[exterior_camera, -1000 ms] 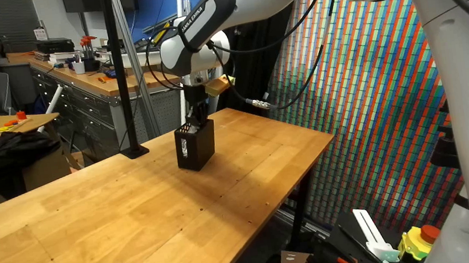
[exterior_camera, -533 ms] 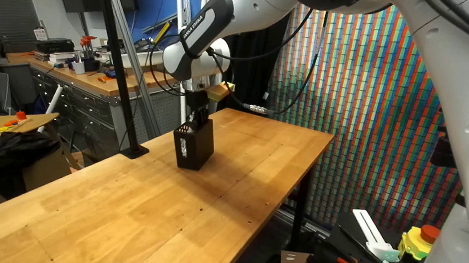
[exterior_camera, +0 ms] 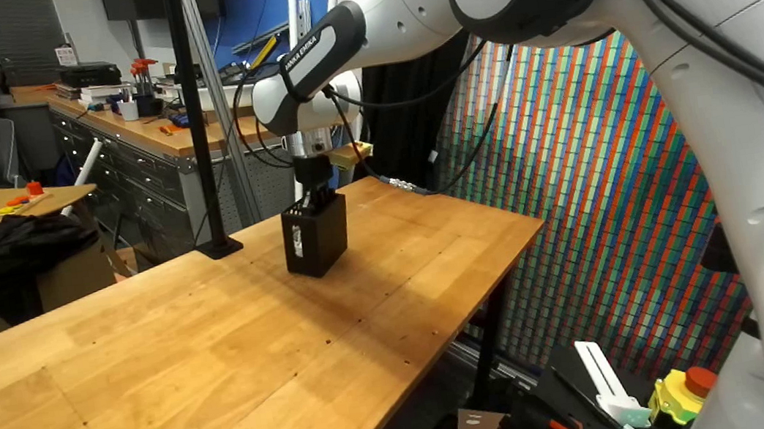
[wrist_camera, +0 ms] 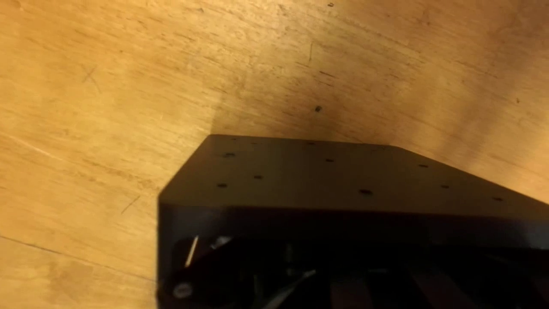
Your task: Put the white towel in the black box
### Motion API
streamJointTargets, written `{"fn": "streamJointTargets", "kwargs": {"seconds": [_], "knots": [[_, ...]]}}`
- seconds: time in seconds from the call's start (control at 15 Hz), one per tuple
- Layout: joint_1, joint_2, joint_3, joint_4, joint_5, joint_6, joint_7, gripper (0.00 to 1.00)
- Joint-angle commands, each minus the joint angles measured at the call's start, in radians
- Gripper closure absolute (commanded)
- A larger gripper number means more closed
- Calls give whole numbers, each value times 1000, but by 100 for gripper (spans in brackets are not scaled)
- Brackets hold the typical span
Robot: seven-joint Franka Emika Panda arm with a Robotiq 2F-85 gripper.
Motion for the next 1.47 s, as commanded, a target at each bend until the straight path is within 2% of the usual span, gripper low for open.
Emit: {"fn": "streamJointTargets", "kwargs": {"seconds": [0.0,0.47,1.33,1.4], "knots": [[2,37,-1,41,8,-55,1,100],[11,-125,-10,-92,0,16,53,100],[27,-521,-52,-427,-15,191,122,99],[21,-441,-50,-330,3,130,90,98]]}}
